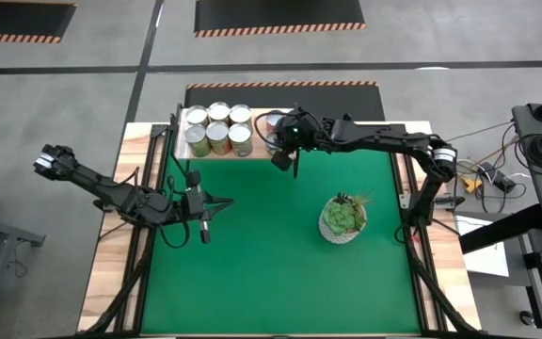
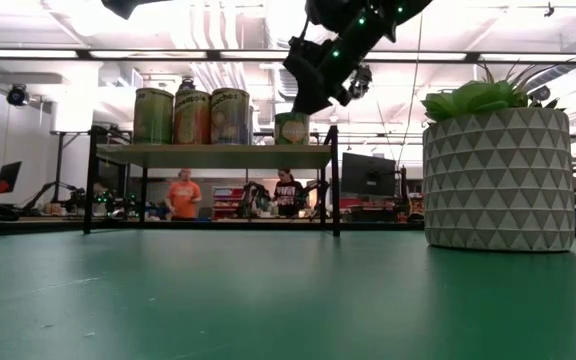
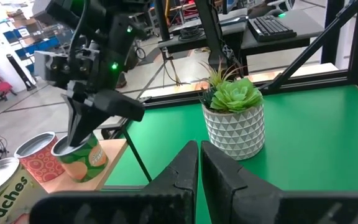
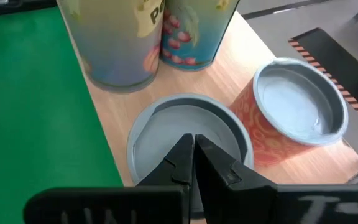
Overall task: Pick and place cans onto a shelf
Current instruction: Put the small canned sliced peaches on the shelf, then return to Home Position
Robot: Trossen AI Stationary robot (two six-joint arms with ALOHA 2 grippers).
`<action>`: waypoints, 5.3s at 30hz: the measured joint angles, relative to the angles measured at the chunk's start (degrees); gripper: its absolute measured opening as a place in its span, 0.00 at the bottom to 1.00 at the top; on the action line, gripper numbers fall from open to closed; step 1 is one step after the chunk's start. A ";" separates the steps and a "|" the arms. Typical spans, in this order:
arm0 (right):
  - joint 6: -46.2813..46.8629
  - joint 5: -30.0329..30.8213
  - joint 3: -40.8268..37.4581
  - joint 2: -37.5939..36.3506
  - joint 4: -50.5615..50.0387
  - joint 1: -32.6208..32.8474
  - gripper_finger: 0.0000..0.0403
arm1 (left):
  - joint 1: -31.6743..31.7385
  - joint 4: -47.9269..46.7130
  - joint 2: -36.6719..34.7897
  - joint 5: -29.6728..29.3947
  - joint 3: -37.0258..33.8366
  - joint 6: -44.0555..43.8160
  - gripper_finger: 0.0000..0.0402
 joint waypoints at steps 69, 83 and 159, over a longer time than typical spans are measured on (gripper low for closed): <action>-15.37 -0.07 -64.56 -46.75 55.57 24.26 0.02 | -14.59 23.11 -40.40 -3.89 -30.49 11.00 0.00; -15.40 -0.09 -69.20 -53.27 55.53 24.24 0.02 | 6.11 15.32 -40.70 13.94 -32.04 1.11 0.00; -27.72 13.30 -86.03 -94.60 36.90 24.24 0.02 | 10.91 -0.82 -51.31 29.62 -38.01 -14.19 0.00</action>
